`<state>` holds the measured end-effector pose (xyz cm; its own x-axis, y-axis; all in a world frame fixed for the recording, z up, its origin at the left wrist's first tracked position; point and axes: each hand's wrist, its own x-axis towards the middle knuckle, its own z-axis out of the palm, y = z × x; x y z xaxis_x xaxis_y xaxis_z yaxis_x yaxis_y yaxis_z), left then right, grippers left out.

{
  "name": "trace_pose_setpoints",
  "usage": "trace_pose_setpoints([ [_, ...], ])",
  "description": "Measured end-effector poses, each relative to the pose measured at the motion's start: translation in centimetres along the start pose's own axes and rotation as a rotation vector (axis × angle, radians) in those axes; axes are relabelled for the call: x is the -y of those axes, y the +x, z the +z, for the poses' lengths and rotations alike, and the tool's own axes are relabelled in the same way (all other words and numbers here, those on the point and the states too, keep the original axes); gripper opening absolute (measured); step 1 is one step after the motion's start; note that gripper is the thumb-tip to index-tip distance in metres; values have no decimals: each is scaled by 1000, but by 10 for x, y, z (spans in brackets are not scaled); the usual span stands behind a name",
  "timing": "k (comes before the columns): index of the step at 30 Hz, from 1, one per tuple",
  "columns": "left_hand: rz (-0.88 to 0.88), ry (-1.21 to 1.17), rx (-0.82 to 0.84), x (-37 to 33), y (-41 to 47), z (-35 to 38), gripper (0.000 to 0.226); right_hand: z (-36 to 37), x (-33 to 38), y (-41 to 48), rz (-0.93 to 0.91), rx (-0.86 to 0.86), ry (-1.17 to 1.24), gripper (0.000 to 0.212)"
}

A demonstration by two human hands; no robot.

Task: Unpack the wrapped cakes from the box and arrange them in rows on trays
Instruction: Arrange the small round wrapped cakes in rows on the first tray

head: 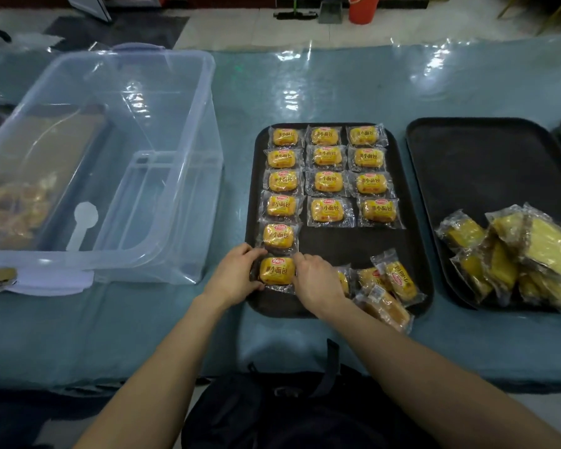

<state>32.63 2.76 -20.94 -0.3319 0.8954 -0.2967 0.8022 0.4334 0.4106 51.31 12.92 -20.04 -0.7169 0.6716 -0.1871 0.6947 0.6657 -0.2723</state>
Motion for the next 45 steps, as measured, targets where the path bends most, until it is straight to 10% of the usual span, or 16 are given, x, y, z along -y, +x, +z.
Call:
trace_pose_setpoints([
  [16, 133, 154, -133, 6, 4, 0, 80, -4, -7, 9, 51, 79, 119, 79],
  [26, 179, 28, -204, 4, 19, -5, 72, -25, -41, 6, 151, -24, 151, 53],
  [38, 125, 164, 42, -27, 53, 20, 87, -16, -59, -11, 23, 226, 1, 108],
  [45, 67, 94, 0, -29, 52, 38, 71, -15, -46, -4, -22, 133, 125, 96],
])
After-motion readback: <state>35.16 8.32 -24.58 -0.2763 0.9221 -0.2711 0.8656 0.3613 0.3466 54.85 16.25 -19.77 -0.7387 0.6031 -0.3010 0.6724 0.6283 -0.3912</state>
